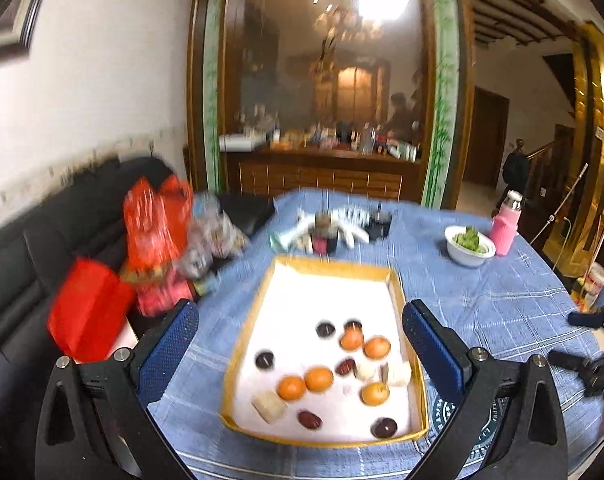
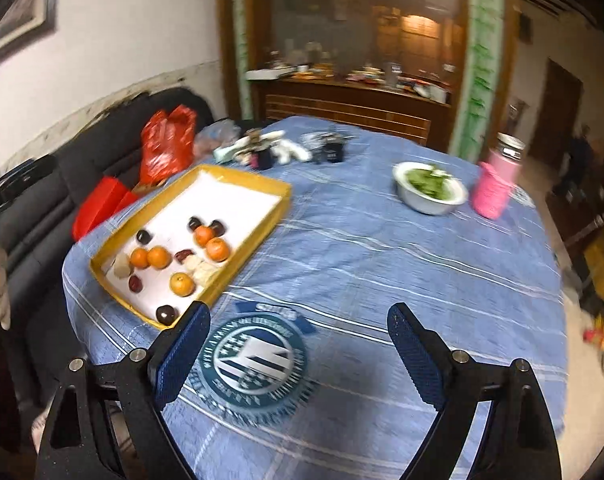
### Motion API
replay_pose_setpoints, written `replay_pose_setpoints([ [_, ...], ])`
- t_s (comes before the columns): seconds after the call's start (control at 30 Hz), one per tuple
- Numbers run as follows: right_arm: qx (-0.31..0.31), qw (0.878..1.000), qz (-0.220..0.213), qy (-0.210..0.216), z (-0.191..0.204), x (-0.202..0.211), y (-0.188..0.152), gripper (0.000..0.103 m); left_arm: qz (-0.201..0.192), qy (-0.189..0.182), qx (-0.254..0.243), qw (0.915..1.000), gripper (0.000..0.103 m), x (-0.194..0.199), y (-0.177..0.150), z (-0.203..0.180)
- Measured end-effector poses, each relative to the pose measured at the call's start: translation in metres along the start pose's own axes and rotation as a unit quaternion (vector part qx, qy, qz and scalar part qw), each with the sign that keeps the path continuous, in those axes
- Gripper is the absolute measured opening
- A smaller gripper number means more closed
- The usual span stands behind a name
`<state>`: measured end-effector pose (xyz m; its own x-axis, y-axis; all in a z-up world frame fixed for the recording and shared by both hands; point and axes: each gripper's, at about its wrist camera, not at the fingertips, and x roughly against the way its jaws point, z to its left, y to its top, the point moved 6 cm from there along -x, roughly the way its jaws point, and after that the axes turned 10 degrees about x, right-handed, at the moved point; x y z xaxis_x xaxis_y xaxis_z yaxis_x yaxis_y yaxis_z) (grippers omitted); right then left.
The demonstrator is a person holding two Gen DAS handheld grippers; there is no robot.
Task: Organize fruits
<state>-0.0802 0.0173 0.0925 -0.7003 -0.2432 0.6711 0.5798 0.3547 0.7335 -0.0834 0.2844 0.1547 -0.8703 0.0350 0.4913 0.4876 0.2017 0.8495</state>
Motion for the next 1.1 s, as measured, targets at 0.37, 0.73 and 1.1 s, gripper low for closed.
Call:
replay_pose_setpoints([
  [0.37,0.046,0.998,0.036,0.023,0.05,-0.065,-0.03,0.065,0.112,0.047,0.074,0.9898,0.102,-0.075,-0.062,0.04],
  [0.73,0.021,0.998,0.038,0.046,0.087,-0.088,-0.035,0.072,0.053,0.124,0.009,0.9908,0.102,-0.063,-0.059,0.016],
  [1.1,0.004,0.998,0.043,0.041,0.094,-0.092,-0.041,0.076,0.088,0.107,0.017,0.9903,0.102,-0.071,-0.073,0.014],
])
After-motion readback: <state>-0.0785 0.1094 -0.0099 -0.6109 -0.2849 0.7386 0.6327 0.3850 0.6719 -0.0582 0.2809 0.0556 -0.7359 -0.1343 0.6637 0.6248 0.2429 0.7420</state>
